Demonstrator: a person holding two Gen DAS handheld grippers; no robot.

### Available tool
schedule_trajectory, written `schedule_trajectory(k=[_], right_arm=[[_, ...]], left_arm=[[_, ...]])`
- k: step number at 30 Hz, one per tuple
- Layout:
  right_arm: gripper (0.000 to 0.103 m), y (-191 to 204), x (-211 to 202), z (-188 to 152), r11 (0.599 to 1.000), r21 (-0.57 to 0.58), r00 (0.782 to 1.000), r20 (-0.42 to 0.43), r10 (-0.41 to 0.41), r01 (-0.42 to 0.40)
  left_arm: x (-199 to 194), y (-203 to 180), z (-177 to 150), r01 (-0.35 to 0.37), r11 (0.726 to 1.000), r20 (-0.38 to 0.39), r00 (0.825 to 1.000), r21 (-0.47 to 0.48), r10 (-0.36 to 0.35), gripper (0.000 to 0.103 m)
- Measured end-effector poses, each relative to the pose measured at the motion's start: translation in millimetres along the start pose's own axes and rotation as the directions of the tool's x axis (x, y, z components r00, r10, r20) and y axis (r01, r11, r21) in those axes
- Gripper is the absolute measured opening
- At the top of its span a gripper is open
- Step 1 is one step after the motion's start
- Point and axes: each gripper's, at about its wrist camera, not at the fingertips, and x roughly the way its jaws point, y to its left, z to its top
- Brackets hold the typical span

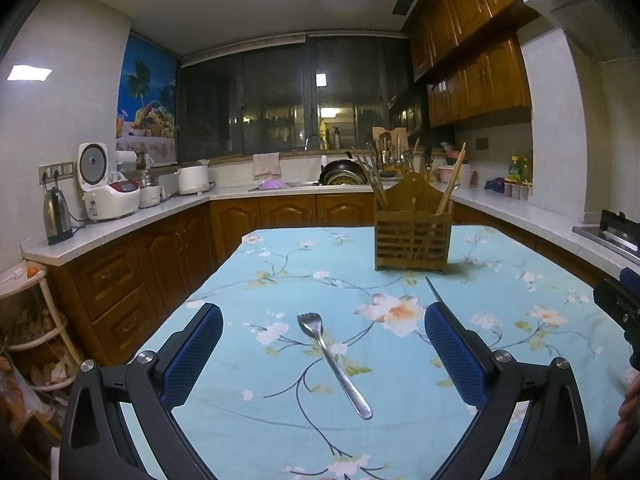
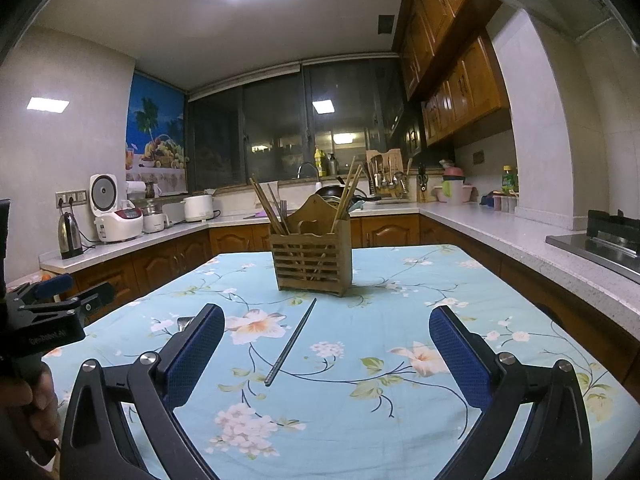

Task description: Organize utensils

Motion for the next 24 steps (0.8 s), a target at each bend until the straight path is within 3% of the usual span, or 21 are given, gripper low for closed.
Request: schedule_trajectory(k=[24], right_arm=[[0.103,-1.0,0.6,0.3,1.000,0.003,1.000,-0.001,0.001,-0.001]], left_arm=[[-2.4,-4.0,-3.0,0.006,1.000,-0.001,1.000,-0.010,-0.006,0.102]])
